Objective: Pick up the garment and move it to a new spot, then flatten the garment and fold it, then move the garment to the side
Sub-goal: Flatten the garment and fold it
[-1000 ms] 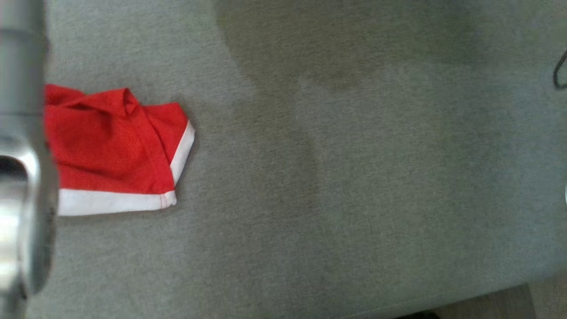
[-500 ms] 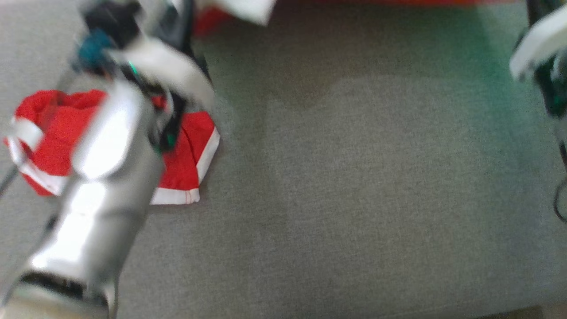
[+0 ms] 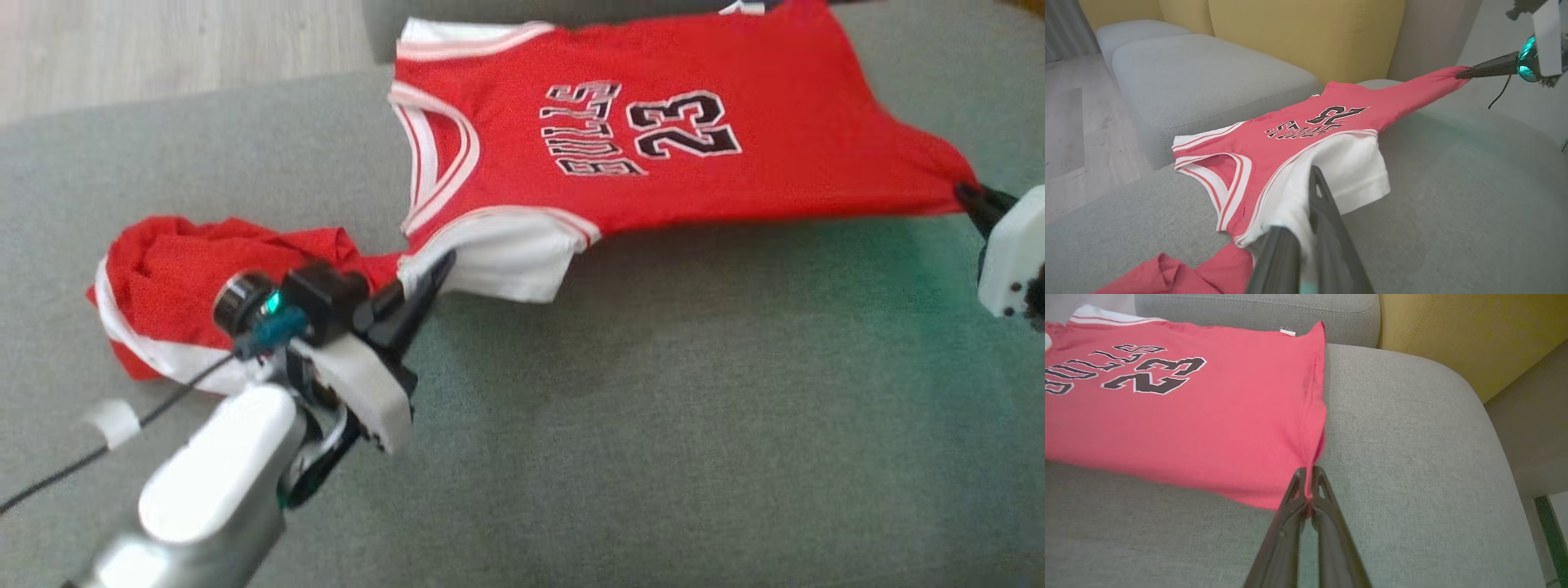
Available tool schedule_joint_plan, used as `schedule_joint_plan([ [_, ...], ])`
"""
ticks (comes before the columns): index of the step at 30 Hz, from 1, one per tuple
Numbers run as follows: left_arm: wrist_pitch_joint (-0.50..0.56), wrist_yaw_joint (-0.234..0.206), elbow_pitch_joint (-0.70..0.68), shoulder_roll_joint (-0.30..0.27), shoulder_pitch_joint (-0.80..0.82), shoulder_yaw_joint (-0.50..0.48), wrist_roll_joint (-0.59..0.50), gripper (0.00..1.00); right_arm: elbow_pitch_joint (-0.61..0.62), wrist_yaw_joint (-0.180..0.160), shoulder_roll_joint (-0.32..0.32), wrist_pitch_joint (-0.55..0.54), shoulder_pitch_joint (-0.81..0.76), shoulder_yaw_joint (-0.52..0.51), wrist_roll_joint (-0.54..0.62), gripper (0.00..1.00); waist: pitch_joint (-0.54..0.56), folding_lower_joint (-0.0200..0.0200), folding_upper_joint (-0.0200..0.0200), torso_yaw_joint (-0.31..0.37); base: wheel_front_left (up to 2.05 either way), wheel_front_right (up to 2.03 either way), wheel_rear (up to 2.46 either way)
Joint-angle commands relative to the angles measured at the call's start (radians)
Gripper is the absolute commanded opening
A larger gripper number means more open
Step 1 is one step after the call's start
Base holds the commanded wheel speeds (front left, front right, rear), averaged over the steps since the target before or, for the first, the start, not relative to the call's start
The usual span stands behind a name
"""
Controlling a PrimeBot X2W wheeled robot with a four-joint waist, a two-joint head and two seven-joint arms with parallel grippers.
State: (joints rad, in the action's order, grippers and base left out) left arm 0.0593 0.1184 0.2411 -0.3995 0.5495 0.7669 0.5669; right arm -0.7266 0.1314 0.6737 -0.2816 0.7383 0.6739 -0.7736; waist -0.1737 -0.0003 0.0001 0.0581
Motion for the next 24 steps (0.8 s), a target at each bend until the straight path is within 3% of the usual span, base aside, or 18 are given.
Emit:
schedule_joint_plan([
  [1, 0.004, -0.011, -0.042, -0.040, 0.032, -0.041, 0.005, 0.00, 0.026, -0.001, 0.039, 0.000, -0.018, 0.003, -0.016, 0.00, 0.023, 0.0003, -0.0001, 0.003, 0.00, 0.00, 0.00],
  [13, 0.145, -0.065, -0.280, -0.096, -0.123, 0.016, 0.052, 0.00, 0.136, -0.001, 0.135, -0.126, -0.141, 0.038, -0.115, 0.00, 0.088, 0.0003, -0.0001, 0.012, 0.00, 0.00, 0.00],
  [24, 0.191, -0.066, -0.272, -0.109, -0.009, -0.026, 0.058, 0.00, 0.164, -0.001, 0.094, -0.118, -0.117, -0.059, -0.073, 0.00, -0.015, 0.0003, -0.0001, 0.021, 0.00, 0.00, 0.00],
])
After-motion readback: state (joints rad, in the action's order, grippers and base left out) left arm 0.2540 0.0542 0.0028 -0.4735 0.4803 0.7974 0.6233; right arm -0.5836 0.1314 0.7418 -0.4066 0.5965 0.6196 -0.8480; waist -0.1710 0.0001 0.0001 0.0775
